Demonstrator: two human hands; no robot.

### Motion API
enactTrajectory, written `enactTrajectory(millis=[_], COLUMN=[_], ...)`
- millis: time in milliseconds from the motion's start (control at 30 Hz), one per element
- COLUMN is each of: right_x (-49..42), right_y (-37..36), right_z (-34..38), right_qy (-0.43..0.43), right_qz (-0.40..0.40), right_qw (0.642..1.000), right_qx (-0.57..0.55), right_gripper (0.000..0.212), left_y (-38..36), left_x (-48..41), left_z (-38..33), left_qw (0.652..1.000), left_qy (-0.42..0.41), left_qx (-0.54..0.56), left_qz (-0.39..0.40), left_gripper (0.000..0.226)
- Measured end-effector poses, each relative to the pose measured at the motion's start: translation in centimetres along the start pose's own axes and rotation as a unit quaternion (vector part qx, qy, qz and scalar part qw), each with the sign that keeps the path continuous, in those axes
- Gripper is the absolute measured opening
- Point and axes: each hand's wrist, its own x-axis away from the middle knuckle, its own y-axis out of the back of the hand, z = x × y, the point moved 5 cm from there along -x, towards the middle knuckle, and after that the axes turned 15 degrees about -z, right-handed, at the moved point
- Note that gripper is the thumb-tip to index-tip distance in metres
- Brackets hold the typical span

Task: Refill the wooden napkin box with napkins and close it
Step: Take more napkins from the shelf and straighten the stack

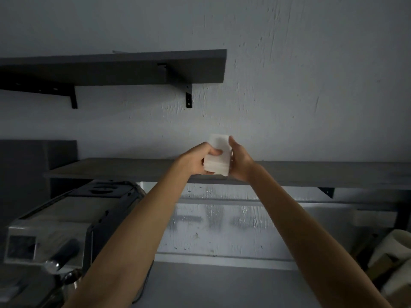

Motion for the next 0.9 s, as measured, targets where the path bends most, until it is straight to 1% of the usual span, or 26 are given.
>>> enactTrajectory(millis=[33, 100, 133, 167, 200, 233, 300, 367, 400, 433, 467, 500, 567, 633, 700, 767, 900], right_x=[0.7, 1.8, 2.5, 3.3, 4.4, 5.6, 7.9, 10.1, 11.0, 12.6, 13.8, 15.3, 18.9, 22.5, 25.7, 28.4, 31.1], right_y=[1.1, 4.9, 7.5, 10.4, 13.2, 16.0, 21.9, 28.5, 31.8, 36.3, 38.9, 41.4, 47.3, 52.9, 57.3, 60.0, 62.5], right_z=[0.2, 0.9, 1.3, 1.9, 2.4, 2.7, 2.4, 0.8, -0.1, -2.1, -3.7, -5.6, -10.5, -16.1, -21.8, -26.5, -33.3], right_qy=[0.014, 0.067, 0.102, 0.129, 0.150, 0.172, 0.204, 0.191, 0.176, 0.158, 0.154, 0.142, 0.105, 0.060, 0.023, -0.011, -0.058], right_qz=[0.022, 0.009, -0.019, -0.046, -0.052, -0.032, 0.013, -0.010, -0.029, -0.051, -0.072, -0.098, -0.139, -0.203, -0.258, -0.278, -0.302], right_qw=[1.000, 0.995, 0.989, 0.984, 0.977, 0.966, 0.927, 0.899, 0.896, 0.899, 0.904, 0.913, 0.924, 0.914, 0.900, 0.894, 0.882], right_qx=[0.018, 0.079, 0.103, 0.117, 0.143, 0.190, 0.316, 0.395, 0.407, 0.404, 0.393, 0.370, 0.341, 0.346, 0.351, 0.351, 0.357], right_gripper=[0.051, 0.039, 0.045, 0.060, 0.069, 0.068, 0.058, 0.062, 0.062, 0.057, 0.050, 0.043, 0.037, 0.037, 0.041, 0.046, 0.052], left_y=[-1.3, -4.3, -6.0, -7.7, -9.6, -12.1, -17.8, -24.2, -27.1, -30.8, -32.4, -34.1, -37.8, -40.5, -42.3, -43.6, -45.4], left_x=[0.4, 1.1, 1.6, 2.2, 3.0, 3.9, 5.4, 6.8, 7.2, 8.2, 8.8, 9.3, 10.5, 12.3, 14.6, 16.7, 19.4], left_z=[0.1, 0.4, 0.7, 0.8, 1.0, 1.4, 3.4, 7.1, 9.0, 12.0, 14.1, 16.7, 23.7, 31.6, 39.2, 45.2, 53.1], left_qw=[1.000, 0.997, 0.993, 0.987, 0.975, 0.955, 0.903, 0.854, 0.833, 0.824, 0.821, 0.829, 0.869, 0.913, 0.944, 0.956, 0.961], left_qy=[-0.011, -0.037, -0.059, -0.088, -0.123, -0.157, -0.220, -0.270, -0.291, -0.298, -0.312, -0.312, -0.272, -0.204, -0.142, -0.103, -0.050], left_qx=[-0.023, -0.070, -0.097, -0.133, -0.186, -0.250, -0.366, -0.435, -0.460, -0.472, -0.467, -0.450, -0.392, -0.326, -0.275, -0.257, -0.258], left_qz=[0.012, 0.024, 0.020, 0.011, 0.004, 0.007, 0.046, 0.091, 0.097, 0.103, 0.100, 0.110, 0.131, 0.133, 0.116, 0.101, 0.087], left_gripper=[0.039, 0.045, 0.044, 0.044, 0.046, 0.050, 0.060, 0.062, 0.060, 0.057, 0.057, 0.059, 0.065, 0.066, 0.061, 0.051, 0.042])
